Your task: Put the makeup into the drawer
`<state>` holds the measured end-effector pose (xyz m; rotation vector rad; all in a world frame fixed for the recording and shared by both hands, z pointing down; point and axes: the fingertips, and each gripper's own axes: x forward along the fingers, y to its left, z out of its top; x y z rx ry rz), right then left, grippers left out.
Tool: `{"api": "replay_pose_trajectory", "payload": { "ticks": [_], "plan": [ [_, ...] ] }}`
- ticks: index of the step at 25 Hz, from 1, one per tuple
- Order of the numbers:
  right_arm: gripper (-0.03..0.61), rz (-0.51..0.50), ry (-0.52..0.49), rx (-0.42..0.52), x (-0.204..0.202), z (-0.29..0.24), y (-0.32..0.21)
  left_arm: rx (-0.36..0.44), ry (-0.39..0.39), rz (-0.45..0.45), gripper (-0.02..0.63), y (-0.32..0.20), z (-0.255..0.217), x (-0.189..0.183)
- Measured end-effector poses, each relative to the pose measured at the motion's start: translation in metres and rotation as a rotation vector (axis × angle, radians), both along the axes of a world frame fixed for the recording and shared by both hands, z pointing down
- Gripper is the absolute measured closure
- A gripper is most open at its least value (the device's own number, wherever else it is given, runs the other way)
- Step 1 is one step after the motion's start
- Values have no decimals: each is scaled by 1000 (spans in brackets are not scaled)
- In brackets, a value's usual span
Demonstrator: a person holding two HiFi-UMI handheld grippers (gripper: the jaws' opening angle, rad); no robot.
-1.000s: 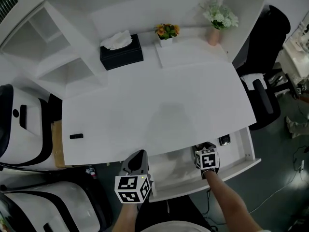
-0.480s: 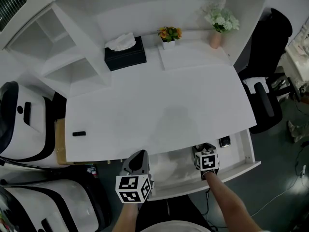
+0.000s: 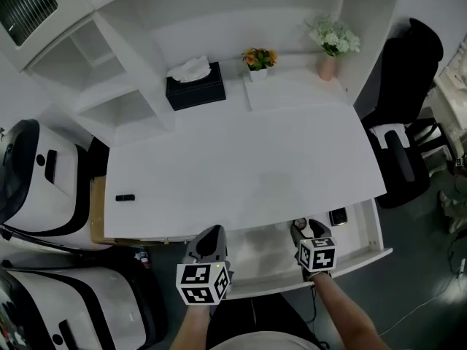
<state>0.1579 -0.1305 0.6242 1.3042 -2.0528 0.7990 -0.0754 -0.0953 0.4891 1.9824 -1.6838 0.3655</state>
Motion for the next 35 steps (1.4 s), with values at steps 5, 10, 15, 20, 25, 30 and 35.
{"api": "replay_pose_trajectory", "payload": {
  "ticks": [5, 10, 15, 20, 25, 30, 35],
  "plan": [
    [342, -59, -56, 52, -13, -35, 14, 27, -11, -39, 611, 7, -12, -1],
    [342, -129, -88, 93, -24, -64, 23, 54, -22, -93, 611, 16, -22, -11],
    [342, -224, -122, 137, -55, -90, 27, 66, -28, -156, 611, 29, -26, -33],
    [342, -368, -145, 181, -109, -114, 36, 71, -27, -222, 611, 45, -29, -69],
    [342, -516, -148, 216, -174, -131, 43, 79, -28, -275, 611, 60, -32, -116],
    [342, -600, -159, 231, -238, -145, 47, 78, -10, -322, 611, 73, -29, -167],
    [342, -682, -161, 246, -306, -157, 48, 78, 14, -360, 611, 81, -25, -220]
  ]
}}
